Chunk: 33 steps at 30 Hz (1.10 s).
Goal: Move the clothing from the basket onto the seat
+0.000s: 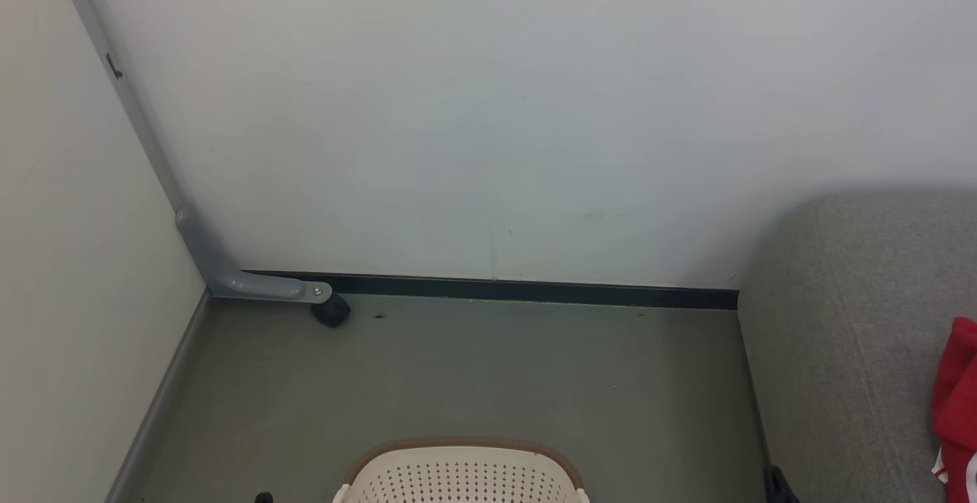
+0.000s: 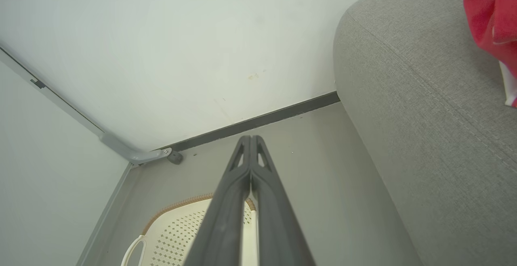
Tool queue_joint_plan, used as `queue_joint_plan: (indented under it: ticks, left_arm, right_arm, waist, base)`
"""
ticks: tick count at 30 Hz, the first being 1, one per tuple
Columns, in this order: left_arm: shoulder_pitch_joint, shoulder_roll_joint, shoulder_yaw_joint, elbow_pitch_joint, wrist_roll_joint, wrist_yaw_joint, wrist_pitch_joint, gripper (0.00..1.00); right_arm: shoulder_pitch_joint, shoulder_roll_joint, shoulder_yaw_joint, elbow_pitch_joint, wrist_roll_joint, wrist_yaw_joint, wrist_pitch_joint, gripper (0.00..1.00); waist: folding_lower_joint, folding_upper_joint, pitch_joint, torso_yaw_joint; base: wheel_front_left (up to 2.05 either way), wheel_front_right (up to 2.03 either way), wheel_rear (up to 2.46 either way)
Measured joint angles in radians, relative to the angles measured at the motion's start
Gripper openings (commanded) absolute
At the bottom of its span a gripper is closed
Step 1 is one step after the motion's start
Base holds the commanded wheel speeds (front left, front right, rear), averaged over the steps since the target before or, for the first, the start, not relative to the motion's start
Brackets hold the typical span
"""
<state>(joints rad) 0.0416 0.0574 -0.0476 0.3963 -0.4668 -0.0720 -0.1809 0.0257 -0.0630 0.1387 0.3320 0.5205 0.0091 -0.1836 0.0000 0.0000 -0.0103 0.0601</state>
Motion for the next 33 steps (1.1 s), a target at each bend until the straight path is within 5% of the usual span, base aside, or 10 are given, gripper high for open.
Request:
queue_joint_plan:
  ticks: [33]
  left_arm:
    - [-0.038, -0.004, 0.052, -0.033, -0.446, -0.026, 0.119, 0.0]
  right_arm:
    - [-0.039, 0.01, -0.111, -0.006, 0.426, 0.044, 0.123, 0.0]
  waist:
    - [0.0, 0.0, 0.005, -0.024]
  base:
    - [0.0, 0.0, 0.0]
